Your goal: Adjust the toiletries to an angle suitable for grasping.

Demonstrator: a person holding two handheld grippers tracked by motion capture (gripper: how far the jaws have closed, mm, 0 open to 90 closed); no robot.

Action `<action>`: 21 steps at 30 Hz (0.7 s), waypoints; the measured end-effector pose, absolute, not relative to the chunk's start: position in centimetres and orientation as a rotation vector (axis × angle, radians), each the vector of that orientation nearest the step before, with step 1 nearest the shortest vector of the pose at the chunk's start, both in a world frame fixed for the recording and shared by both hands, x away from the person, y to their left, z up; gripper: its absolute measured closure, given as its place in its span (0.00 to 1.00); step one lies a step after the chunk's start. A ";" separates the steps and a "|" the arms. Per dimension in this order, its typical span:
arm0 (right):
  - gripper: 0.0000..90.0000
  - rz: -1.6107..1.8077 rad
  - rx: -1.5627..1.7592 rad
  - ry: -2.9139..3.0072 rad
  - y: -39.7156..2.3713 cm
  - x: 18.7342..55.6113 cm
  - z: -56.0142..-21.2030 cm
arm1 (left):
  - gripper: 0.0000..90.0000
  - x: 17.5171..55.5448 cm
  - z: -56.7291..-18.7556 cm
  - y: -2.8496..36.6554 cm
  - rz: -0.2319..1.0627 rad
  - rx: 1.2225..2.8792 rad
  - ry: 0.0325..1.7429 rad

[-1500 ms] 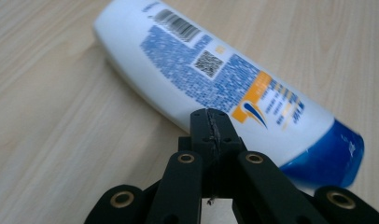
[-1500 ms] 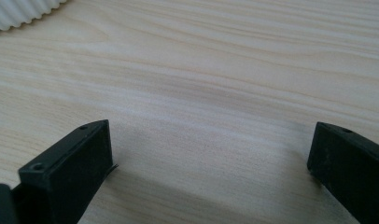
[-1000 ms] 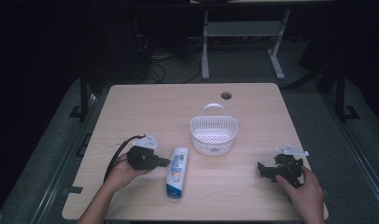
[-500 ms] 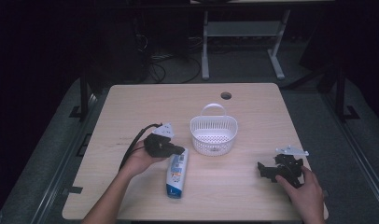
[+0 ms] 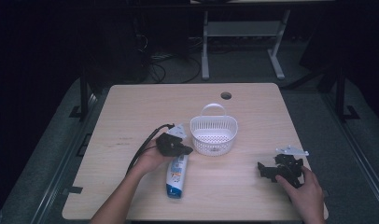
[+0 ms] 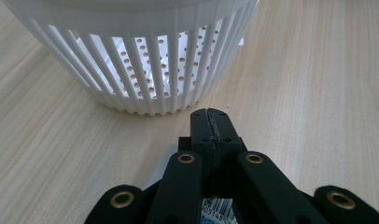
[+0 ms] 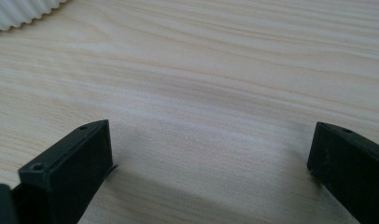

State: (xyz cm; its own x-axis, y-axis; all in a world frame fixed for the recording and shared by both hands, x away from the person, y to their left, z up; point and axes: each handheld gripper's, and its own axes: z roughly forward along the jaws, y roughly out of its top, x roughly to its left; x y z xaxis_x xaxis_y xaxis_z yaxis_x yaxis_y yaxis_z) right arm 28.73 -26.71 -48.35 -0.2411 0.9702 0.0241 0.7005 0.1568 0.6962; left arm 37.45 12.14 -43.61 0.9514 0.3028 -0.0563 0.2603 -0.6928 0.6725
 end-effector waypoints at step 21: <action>0.00 0.836 1.586 2.009 -26.7 28.7 -48.4 | 1.00 37.9 -43.8 13.2 0.083 2.367 0.430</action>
